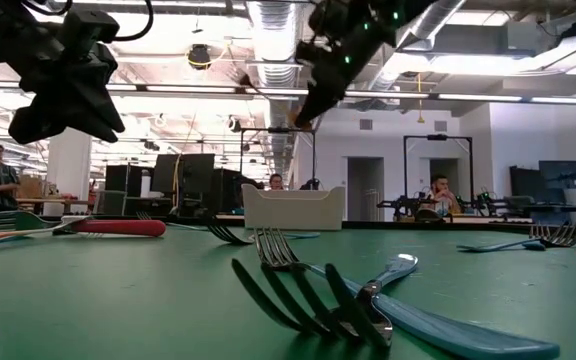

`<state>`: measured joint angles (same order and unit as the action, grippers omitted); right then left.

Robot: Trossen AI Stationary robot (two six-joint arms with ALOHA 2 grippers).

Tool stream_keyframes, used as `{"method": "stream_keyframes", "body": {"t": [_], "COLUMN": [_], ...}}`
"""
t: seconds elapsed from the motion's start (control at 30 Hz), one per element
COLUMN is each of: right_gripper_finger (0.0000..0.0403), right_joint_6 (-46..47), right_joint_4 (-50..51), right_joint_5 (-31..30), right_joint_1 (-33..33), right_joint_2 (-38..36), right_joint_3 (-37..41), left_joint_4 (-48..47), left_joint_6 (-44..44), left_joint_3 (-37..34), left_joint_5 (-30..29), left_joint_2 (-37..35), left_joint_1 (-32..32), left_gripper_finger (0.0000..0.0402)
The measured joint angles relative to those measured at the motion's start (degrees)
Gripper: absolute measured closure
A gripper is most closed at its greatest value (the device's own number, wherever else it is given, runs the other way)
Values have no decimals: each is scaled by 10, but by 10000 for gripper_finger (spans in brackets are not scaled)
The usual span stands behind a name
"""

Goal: Sort silverware by color (type)
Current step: Put the orange fork into the white bin, then put the blue fork into the black transparent bin

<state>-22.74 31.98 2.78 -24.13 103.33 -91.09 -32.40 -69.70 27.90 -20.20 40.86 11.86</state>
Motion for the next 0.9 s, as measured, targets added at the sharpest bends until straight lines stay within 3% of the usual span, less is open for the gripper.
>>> {"method": "stream_keyframes", "body": {"t": [0.17, 0.4, 0.73, 0.9], "right_gripper_finger": [384, 374, 257, 209], "right_joint_6": [-69, -53, -26, 68], "right_joint_4": [-5, 19, 19, 40], "right_joint_5": [3, 38, 33, 32], "right_joint_1": [-44, -85, -95, -101], "right_joint_2": [13, 49, 66, 52], "right_joint_3": [10, 13, 12, 12], "left_joint_4": [0, -1, 0, 0], "left_joint_6": [-13, -30, -16, -16], "left_joint_3": [0, 0, 0, 0], "left_joint_5": [-3, -51, -113, -118], "left_joint_2": [0, 0, 0, 0], "left_joint_1": [0, 0, 0, 0], "left_gripper_finger": [333, 333, 333, 333]}}
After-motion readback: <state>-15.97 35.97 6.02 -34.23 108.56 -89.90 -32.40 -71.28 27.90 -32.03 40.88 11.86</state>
